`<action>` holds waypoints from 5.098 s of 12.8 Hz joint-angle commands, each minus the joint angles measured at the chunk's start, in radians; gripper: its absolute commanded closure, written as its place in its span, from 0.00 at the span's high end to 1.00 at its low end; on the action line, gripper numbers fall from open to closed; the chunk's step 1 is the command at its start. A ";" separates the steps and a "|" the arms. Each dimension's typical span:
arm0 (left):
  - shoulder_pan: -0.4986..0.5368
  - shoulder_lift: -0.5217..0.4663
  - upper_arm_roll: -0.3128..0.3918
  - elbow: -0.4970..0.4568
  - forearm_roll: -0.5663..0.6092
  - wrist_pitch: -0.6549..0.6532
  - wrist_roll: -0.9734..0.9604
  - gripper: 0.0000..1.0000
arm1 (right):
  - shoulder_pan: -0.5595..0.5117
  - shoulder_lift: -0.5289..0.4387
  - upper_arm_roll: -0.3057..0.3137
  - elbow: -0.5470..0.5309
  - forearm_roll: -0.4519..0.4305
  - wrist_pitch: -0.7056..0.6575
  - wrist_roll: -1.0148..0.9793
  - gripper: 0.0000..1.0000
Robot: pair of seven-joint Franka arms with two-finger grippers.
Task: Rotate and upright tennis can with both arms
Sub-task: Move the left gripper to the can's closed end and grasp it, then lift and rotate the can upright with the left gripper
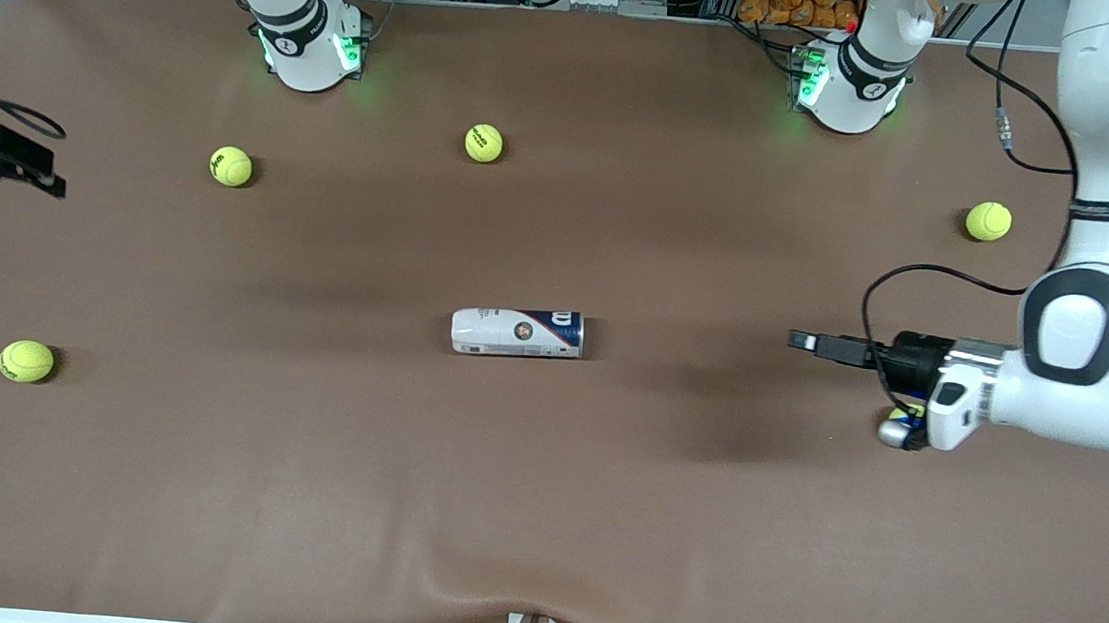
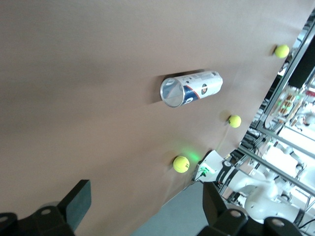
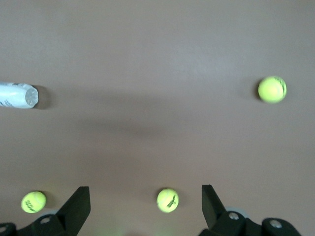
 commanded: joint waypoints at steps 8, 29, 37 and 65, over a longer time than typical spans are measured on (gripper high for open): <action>-0.016 0.014 -0.155 -0.191 -0.169 0.250 0.191 1.00 | -0.117 -0.093 0.111 -0.045 0.023 -0.031 0.209 1.00; -0.208 0.273 -0.252 -0.122 -0.674 0.511 0.517 1.00 | -0.102 -0.102 0.140 -0.039 -0.022 0.006 0.127 1.00; -0.243 0.352 -0.252 -0.044 -0.707 0.550 0.516 0.24 | -0.074 -0.098 0.141 -0.040 -0.025 0.003 0.223 1.00; -0.430 0.057 -0.252 0.182 0.528 0.605 -1.160 0.00 | -0.067 -0.090 0.143 -0.013 -0.111 -0.018 0.213 1.00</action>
